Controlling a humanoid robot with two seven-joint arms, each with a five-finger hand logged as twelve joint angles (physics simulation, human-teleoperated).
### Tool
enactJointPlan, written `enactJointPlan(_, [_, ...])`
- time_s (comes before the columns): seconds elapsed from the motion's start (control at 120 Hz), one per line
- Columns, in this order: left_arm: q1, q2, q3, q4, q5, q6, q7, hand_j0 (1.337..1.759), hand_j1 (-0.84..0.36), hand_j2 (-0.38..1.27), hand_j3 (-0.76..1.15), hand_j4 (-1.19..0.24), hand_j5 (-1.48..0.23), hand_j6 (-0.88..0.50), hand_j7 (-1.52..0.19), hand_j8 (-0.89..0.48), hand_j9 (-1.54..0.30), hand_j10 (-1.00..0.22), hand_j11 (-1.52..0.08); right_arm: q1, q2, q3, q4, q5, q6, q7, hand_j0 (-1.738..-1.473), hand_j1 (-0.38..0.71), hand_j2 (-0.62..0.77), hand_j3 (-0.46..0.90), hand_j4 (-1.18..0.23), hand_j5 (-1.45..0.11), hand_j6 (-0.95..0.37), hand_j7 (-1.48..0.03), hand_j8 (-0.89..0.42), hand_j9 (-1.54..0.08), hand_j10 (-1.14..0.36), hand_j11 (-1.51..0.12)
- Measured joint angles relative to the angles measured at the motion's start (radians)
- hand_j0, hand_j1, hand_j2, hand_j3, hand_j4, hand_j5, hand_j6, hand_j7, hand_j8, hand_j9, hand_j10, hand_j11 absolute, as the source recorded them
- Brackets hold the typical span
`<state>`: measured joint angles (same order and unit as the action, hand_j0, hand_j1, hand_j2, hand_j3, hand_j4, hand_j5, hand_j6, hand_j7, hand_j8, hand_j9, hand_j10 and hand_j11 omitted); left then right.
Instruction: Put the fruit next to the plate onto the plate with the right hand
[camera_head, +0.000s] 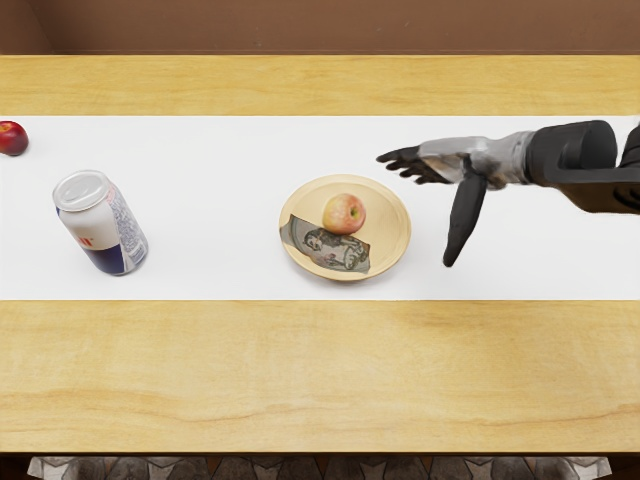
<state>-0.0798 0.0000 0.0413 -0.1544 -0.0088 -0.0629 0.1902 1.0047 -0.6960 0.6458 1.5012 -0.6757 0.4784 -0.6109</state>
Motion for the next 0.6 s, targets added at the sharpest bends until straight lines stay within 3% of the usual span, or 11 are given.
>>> enactJointPlan(0.192, [0.0, 0.0, 0.0, -0.002, 0.0, 0.0, 0.0, 1.658, 0.34, 0.0, 0.0, -0.01, -0.01, -0.01, -0.01, -0.01, -0.01, -0.01, -0.01, 0.0, -0.096, 0.051, -0.006, 0.173, 0.111, 0.0, -1.658, -0.35, 0.0, 0.0, -0.01, -0.01, -0.01, 0.0, -0.01, 0.0, 0.0, 0.0])
enactJointPlan(0.6, [0.0, 0.0, 0.003, -0.005, 0.001, 0.0, 0.0, 1.658, 0.34, 0.0, 0.0, -0.01, -0.01, -0.01, -0.01, -0.01, -0.01, -0.01, -0.01, -0.003, -0.18, 0.086, -0.002, 0.293, 0.132, 0.0, -1.658, -0.35, 0.0, 0.0, 0.0, 0.0, 0.0, 0.0, 0.0, 0.0, 0.0, 0.0])
